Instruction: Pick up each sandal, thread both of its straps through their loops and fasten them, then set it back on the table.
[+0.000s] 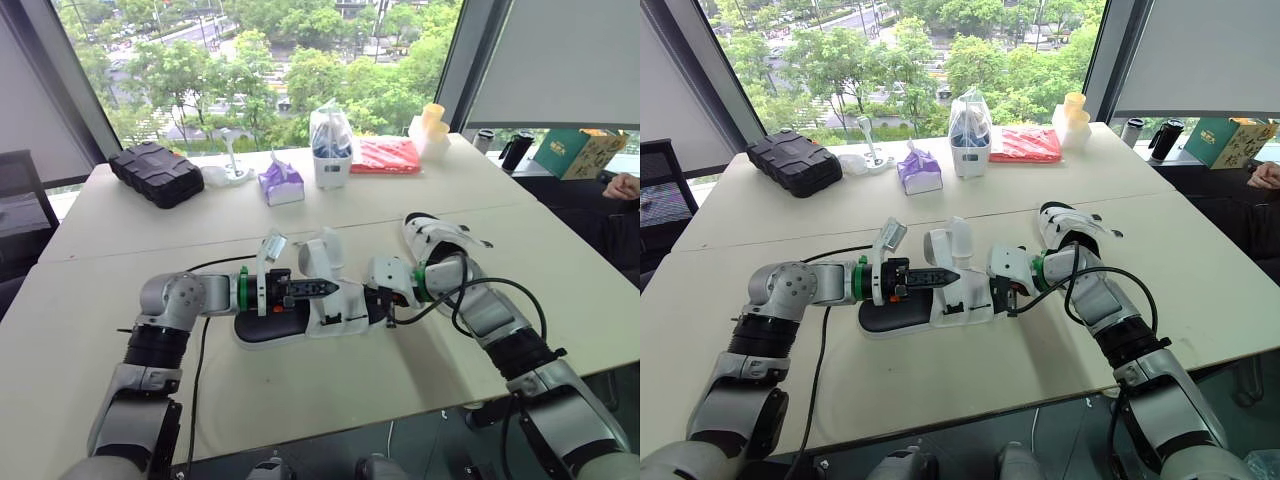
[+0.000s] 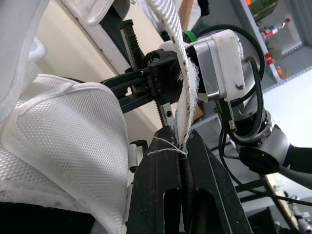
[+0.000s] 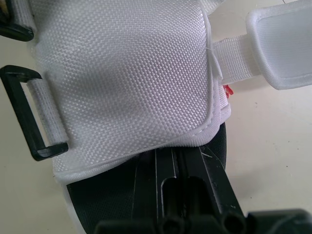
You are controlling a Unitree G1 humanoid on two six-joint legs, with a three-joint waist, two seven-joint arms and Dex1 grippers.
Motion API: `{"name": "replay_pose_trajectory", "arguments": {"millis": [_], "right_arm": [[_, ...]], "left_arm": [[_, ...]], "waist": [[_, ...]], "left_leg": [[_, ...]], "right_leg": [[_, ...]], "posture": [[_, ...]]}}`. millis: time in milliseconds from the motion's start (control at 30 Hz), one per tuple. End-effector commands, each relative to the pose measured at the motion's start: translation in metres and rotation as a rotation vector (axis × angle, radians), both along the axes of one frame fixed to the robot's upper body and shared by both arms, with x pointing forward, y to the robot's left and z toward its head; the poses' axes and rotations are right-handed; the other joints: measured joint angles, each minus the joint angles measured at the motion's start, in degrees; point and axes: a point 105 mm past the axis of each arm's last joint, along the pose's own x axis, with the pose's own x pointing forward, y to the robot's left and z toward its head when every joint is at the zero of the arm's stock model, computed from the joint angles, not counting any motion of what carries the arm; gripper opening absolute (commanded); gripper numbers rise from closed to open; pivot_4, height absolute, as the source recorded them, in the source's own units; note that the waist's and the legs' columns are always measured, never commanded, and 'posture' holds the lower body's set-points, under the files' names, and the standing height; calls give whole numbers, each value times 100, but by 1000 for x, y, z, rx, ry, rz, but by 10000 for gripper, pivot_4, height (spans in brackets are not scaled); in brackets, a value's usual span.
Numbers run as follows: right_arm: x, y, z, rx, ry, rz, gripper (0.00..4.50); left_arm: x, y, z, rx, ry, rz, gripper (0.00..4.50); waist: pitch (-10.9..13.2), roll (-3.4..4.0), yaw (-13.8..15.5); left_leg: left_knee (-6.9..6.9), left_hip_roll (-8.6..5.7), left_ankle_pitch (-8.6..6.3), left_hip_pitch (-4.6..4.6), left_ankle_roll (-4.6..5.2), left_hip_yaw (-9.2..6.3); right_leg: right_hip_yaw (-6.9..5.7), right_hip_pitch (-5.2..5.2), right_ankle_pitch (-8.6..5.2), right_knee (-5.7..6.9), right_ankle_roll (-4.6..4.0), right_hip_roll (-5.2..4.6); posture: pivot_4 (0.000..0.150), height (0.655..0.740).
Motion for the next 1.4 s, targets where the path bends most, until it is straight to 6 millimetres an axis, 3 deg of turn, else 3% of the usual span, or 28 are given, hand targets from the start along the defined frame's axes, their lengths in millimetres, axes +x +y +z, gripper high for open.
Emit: {"name": "replay_pose_trajectory", "arguments": {"millis": [33, 500, 967, 1267, 1400], "right_arm": [[0, -3, -2, -24, -9, -14, 0], [0, -3, -2, -24, -8, -12, 0], [-1, -3, -3, -21, -6, -19, 0], [-2, -2, -4, -19, -4, -18, 0], [-2, -1, -5, -19, -5, -17, 0]], "left_arm": [[-2, 0, 2, 14, -51, -12, 121], [2, 2, -12, 133, -243, -52, 121], [-32, -2, -32, 199, -363, -185, 121], [-41, 15, -28, 200, -394, -146, 44330], [-64, 28, -20, 180, -391, -198, 44777]], "waist": [[0, 0, 0], [0, 0, 0], [1, 1, -8], [1, 3, 1], [3, 3, -18]], "left_leg": [[0, 0, 0, 0, 0, 0], [-3, 0, 0, -1, 0, 0], [-10, 4, -1, -6, 1, 0], [-7, 5, -1, -5, 1, -2], [-9, 5, -1, -6, 1, -2]], "right_leg": [[0, 0, 0, 0, 0, 0], [0, -1, -7, -2, -12, -7], [1, -10, -10, -5, -17, -11], [1, -5, -11, -7, -19, -12], [1, -8, -11, -8, -19, -12]], "posture": [[1500, 7400], [1500, 7400], [1500, 7400], [1500, 7400], [1500, 7400]]}}
